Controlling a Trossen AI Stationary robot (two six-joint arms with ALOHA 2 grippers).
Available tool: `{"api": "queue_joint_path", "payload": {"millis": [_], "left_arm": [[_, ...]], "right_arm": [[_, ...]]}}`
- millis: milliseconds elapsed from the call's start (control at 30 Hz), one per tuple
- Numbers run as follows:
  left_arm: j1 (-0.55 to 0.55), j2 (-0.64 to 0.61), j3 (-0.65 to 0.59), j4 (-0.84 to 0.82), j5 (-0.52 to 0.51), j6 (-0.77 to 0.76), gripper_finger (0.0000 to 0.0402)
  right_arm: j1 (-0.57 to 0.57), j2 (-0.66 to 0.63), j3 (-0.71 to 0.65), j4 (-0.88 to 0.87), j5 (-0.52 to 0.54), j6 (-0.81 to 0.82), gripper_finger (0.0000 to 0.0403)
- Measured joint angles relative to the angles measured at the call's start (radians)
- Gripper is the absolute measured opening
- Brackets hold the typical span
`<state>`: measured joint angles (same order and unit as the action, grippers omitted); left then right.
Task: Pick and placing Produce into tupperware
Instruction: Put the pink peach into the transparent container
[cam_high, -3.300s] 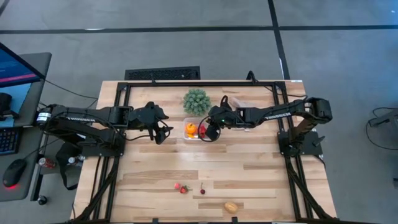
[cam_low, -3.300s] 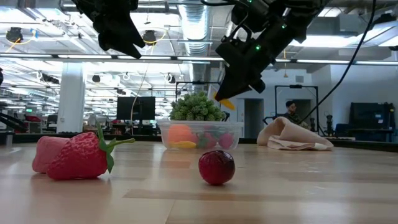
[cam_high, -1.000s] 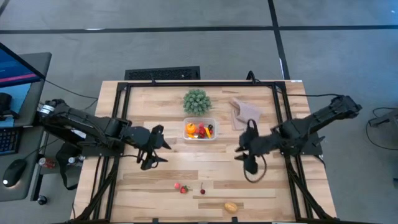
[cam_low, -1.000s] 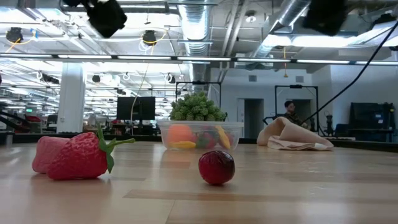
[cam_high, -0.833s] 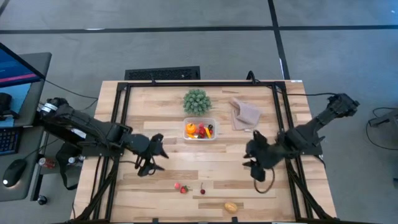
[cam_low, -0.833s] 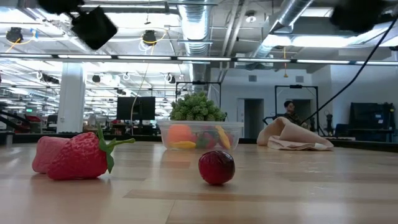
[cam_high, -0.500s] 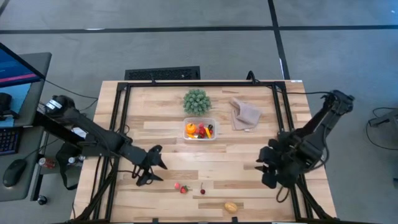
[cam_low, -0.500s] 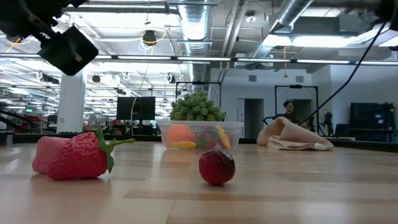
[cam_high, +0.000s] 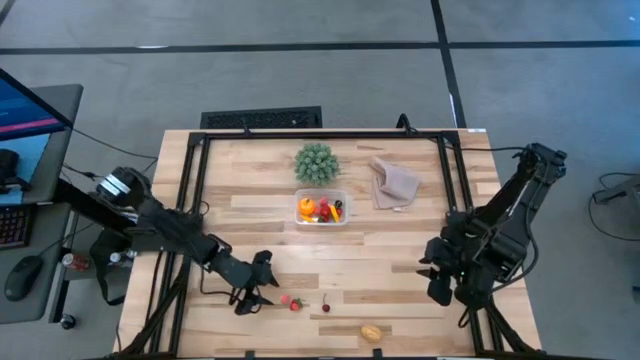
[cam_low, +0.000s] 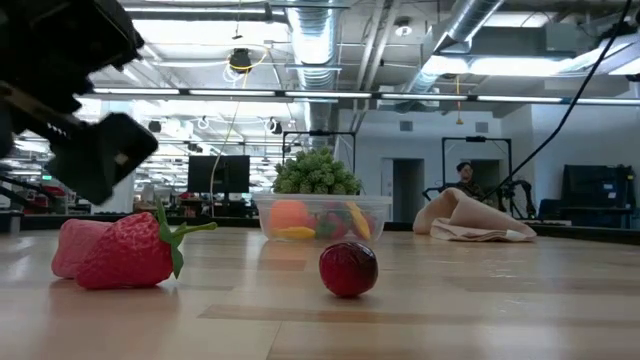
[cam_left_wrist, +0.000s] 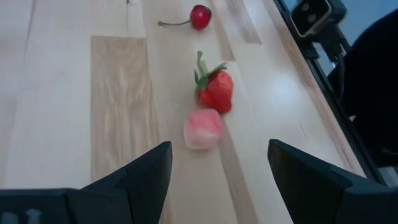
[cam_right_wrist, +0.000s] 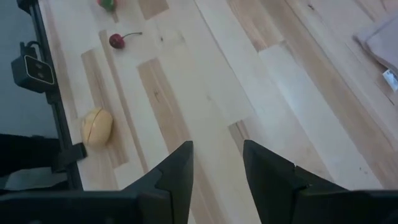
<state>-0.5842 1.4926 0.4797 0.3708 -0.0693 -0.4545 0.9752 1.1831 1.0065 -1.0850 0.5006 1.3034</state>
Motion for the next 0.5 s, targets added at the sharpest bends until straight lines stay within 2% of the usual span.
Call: {"api": "queue_joint_path", "payload": {"millis": [167, 500], "left_arm": [[0.0, 0.117, 0.006, 0.138, -0.007, -0.008, 0.0256], [0.003, 0.235, 0.081, 0.138, -0.026, -0.017, 0.0256]], "right_arm": [[0.0, 0.0, 0.0, 0.004, -0.004, 0.0, 0.0133], [0.0, 0.0, 0.0, -0.003, -0.006, -0.002, 0.0134]]}}
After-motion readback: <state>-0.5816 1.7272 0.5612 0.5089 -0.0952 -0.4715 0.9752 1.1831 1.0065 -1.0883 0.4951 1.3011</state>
